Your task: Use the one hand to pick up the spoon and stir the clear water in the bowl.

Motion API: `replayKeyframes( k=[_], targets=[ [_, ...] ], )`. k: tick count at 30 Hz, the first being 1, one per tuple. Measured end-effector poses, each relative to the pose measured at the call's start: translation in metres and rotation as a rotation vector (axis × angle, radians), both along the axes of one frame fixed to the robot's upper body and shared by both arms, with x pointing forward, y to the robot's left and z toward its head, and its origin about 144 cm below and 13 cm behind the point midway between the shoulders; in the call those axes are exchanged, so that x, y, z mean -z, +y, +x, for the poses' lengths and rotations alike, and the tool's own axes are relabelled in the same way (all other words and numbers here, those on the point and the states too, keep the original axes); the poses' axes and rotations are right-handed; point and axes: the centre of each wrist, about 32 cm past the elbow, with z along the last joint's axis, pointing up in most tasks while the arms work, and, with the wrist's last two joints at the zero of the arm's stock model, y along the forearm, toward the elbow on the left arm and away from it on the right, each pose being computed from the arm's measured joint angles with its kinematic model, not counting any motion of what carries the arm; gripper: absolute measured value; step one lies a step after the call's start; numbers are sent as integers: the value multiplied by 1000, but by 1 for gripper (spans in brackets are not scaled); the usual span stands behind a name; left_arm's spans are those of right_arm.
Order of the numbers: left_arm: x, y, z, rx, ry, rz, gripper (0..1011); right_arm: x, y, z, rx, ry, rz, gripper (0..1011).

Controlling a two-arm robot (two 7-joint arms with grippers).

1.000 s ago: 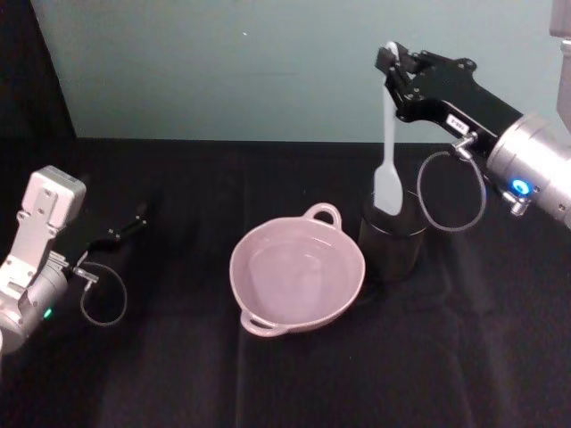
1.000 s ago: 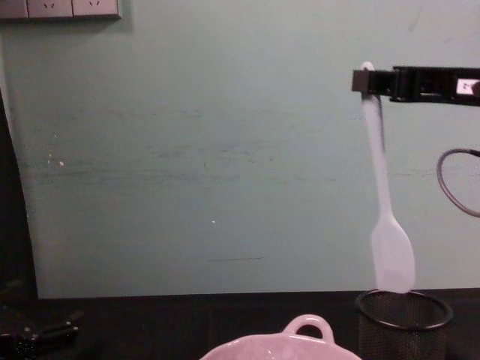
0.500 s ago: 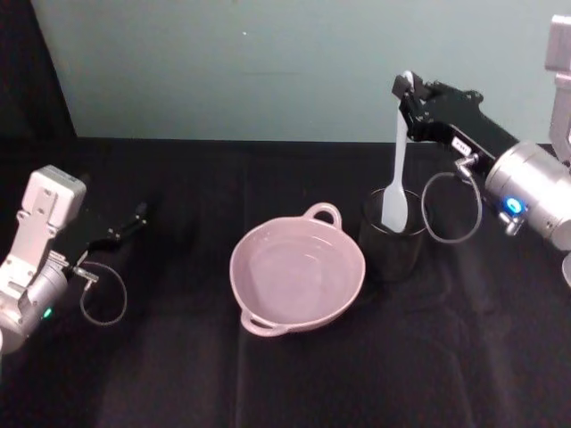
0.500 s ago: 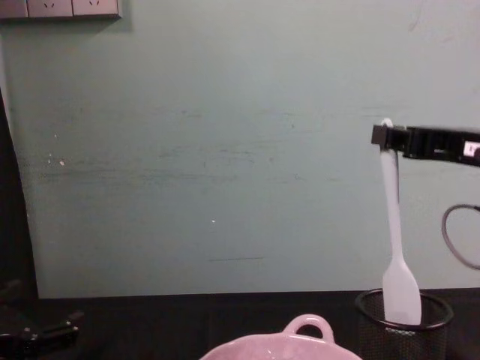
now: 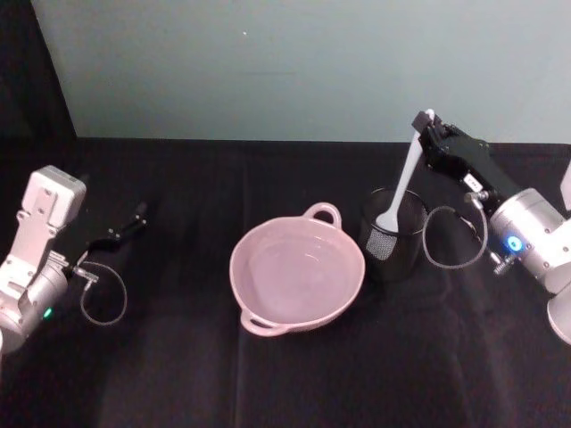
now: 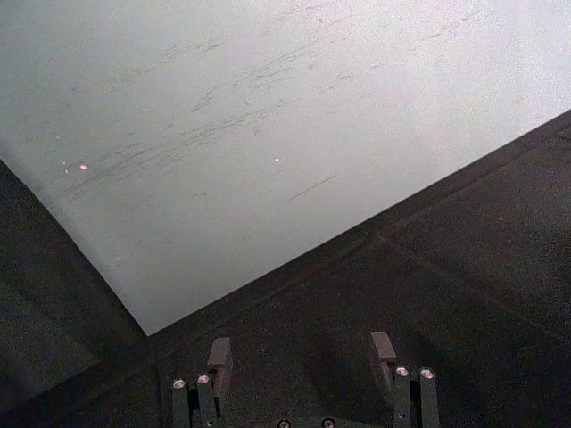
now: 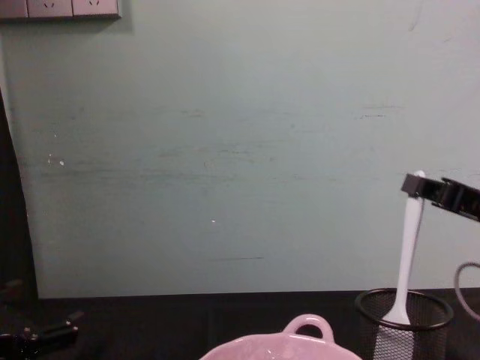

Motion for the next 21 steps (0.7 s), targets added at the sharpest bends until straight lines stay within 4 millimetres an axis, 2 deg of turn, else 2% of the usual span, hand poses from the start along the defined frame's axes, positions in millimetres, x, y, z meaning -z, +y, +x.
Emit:
replayKeyframes(
  k=[7,21],
  targets=[
    [0,0,0,0,0,0,1011,15,-5,-2,15,29,68,108],
    [0,0,0,0,0,0,1011,27,-8,0,29,51,122,108]
  ],
)
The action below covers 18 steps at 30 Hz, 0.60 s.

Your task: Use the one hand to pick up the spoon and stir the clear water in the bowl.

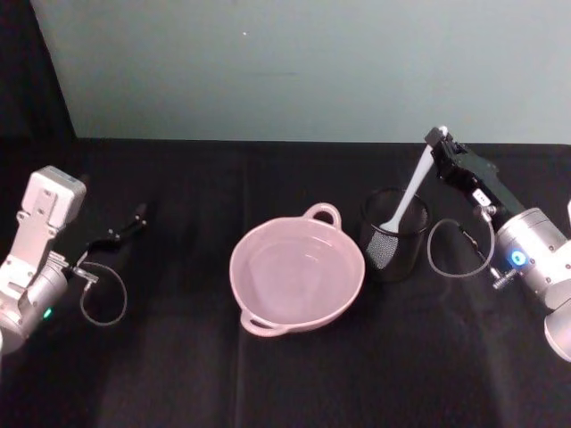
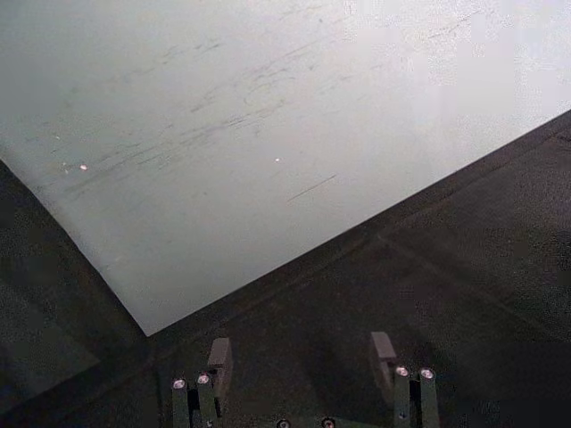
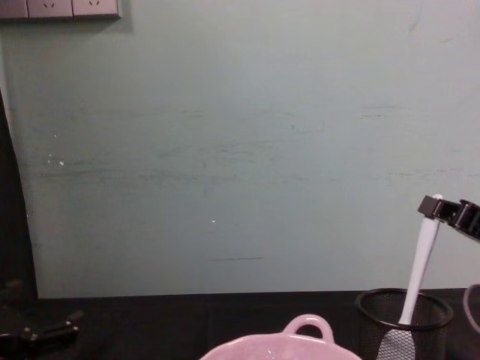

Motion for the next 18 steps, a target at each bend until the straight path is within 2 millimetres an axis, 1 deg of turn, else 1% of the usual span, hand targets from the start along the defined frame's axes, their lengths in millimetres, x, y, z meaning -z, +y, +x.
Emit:
replayKeyframes(
  k=[8,9,10,12,13,15,16,18],
  targets=[
    [0,0,0,0,0,0,1011,9,-5,4,4,19,35,109],
    [0,0,0,0,0,0,1011,9,-5,4,4,19,35,123],
    [0,0,0,0,0,0,1011,10,-6,4,6,23,38,171],
    [0,0,0,0,0,0,1011,12,-7,4,8,28,42,207],
    [0,0,0,0,0,0,1011,12,-8,4,11,31,43,266],
    [0,0,0,0,0,0,1011,13,-10,3,14,35,44,305],
    [0,0,0,0,0,0,1011,13,-12,3,17,41,43,367],
    [0,0,0,0,0,0,1011,13,-14,2,23,47,42,422]
  ],
)
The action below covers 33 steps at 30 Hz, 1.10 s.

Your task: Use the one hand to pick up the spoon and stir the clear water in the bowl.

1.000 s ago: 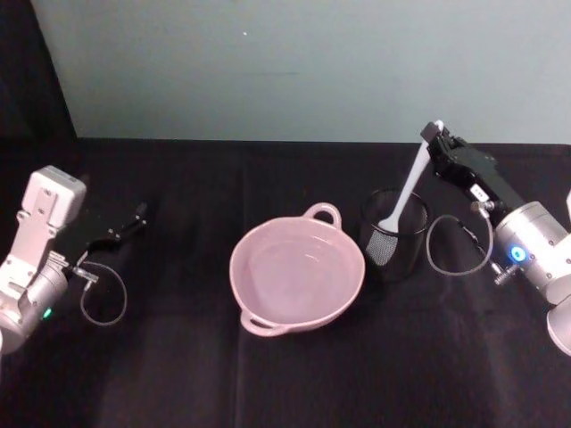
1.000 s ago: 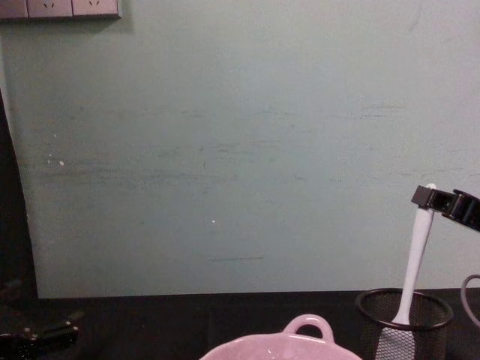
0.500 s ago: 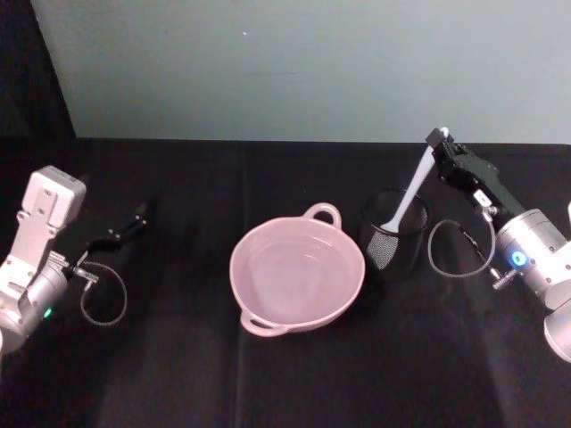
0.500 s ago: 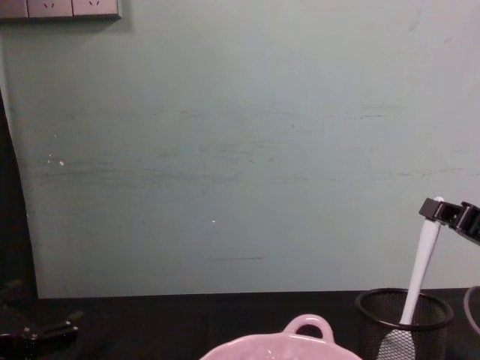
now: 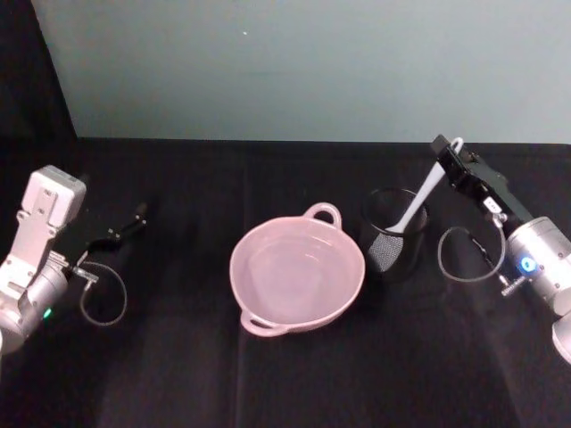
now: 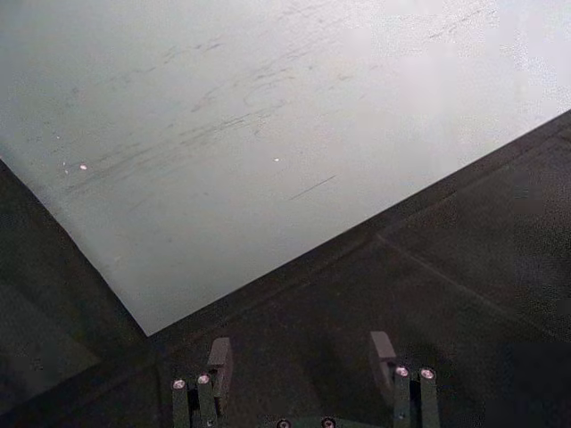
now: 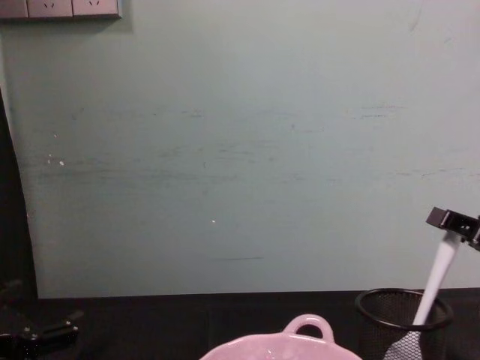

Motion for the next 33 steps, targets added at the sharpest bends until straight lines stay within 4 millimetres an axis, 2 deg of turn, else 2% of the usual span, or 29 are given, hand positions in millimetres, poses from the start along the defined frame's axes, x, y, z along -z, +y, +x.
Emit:
replayKeyframes(
  k=[14,20,29,33],
  targets=[
    [0,0,0,0,0,0,1011,-7,-19,-23,8,58,-37,844],
    [0,0,0,0,0,0,1011,-26,-32,-47,-21,99,-106,1000],
    [0,0,0,0,0,0,1011,-66,-55,-85,-34,151,-267,1003],
    [0,0,0,0,0,0,1011,-73,-61,-92,-26,200,-381,1002]
  ],
)
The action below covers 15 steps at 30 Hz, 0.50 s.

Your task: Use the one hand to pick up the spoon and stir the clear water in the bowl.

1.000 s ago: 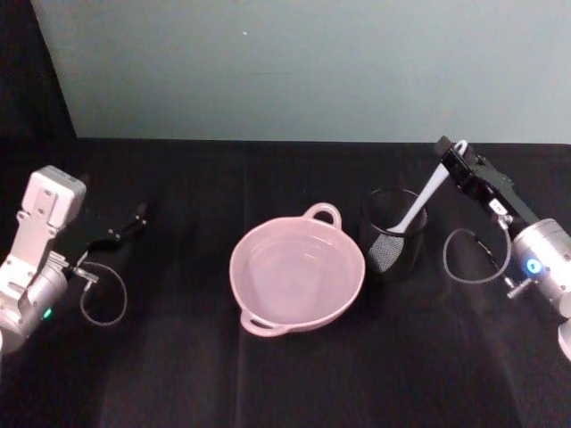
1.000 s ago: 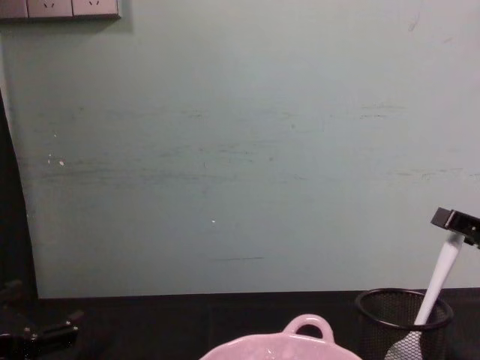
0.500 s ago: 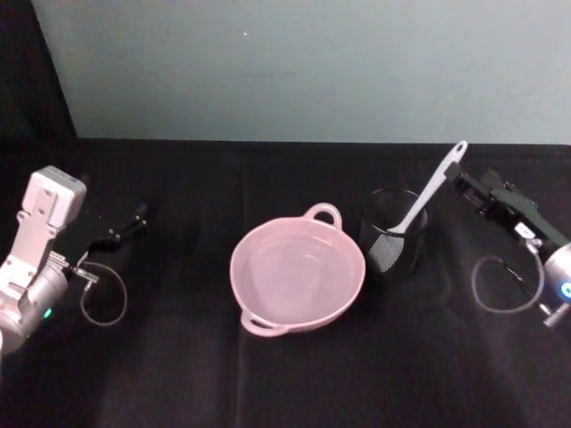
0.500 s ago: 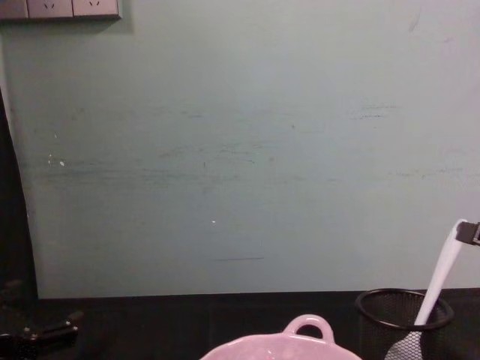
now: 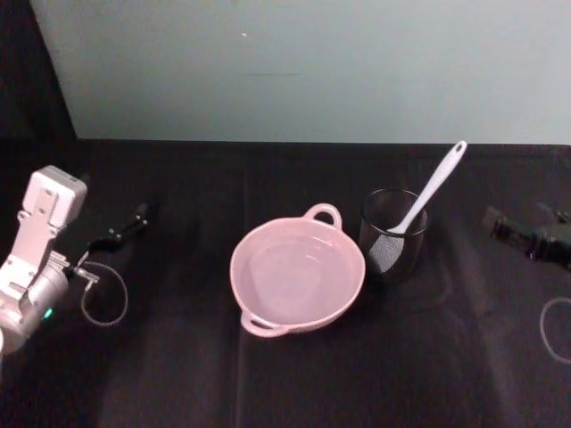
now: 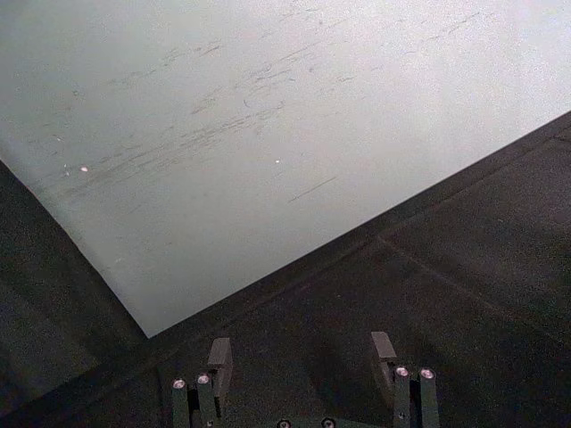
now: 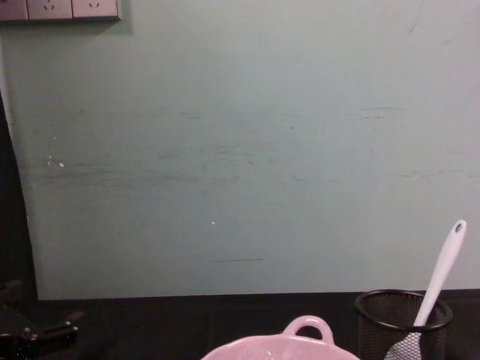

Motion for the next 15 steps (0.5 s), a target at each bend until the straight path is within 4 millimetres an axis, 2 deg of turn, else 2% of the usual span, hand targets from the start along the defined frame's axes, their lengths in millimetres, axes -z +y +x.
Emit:
replayKeyframes(
  k=[7,15],
  targets=[
    [0,0,0,0,0,0,1011,18,1,13,-1,78,-190,1003],
    [0,0,0,0,0,0,1011,56,6,55,8,24,-268,1002]
  ],
)
